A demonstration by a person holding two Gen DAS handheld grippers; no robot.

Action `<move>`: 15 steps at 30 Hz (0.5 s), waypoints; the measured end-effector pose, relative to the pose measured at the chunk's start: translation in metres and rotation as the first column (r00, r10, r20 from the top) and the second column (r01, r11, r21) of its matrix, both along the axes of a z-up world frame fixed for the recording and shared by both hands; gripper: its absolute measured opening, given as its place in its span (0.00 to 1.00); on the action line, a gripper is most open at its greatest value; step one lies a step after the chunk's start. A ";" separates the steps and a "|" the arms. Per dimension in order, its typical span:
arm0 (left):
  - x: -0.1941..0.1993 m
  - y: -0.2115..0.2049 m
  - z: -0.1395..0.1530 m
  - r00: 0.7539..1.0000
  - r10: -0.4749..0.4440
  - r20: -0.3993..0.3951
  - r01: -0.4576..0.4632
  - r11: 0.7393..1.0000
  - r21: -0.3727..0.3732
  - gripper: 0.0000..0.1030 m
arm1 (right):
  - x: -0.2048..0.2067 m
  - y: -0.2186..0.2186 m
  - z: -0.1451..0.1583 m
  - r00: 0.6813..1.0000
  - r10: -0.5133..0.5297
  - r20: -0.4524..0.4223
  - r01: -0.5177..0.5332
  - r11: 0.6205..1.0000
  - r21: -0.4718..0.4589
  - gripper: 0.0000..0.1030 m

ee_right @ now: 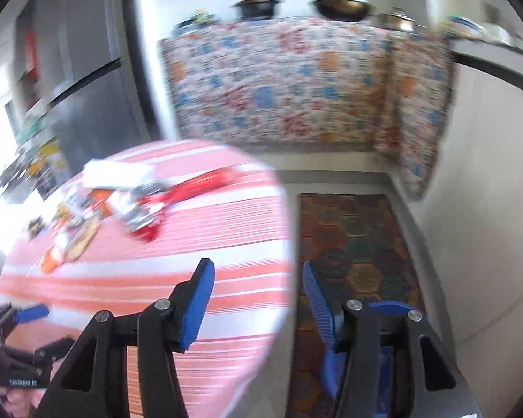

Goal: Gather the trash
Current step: 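Grasp the orange-and-white snack bag with the left tool while the right tool grasps the bread bag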

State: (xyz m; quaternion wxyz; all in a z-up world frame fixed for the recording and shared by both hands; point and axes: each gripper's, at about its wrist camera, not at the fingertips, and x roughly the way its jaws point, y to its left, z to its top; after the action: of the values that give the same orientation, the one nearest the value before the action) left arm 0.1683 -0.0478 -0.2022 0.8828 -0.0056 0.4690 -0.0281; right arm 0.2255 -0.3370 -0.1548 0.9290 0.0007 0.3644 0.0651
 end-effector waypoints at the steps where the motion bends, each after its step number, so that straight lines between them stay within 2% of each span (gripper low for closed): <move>1: 0.000 0.012 -0.003 1.000 0.024 0.000 -0.024 1.000 0.008 0.89 | 0.001 0.020 -0.006 0.999 0.047 -0.014 -0.048 0.999 -0.008 0.53; 6: 0.000 0.040 -0.008 0.995 0.095 0.008 -0.095 0.995 0.033 0.89 | 0.007 0.096 -0.039 0.976 0.196 -0.093 -0.203 0.977 -0.070 0.53; 11: 0.005 0.055 -0.012 0.994 0.107 0.013 -0.108 0.993 0.050 0.98 | 0.019 0.133 -0.062 0.963 0.224 -0.152 -0.242 0.964 -0.109 0.53; 15: 0.007 0.062 -0.012 0.995 0.101 0.015 -0.101 0.994 0.045 0.98 | 0.018 0.147 -0.064 0.964 0.226 -0.139 -0.243 0.963 -0.114 0.53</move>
State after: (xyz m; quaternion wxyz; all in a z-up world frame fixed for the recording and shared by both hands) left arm 0.1751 0.0142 -0.2145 0.8858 -0.0091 0.4632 0.0271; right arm 0.2438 -0.1898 -0.2192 0.8882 -0.0989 0.4226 0.1507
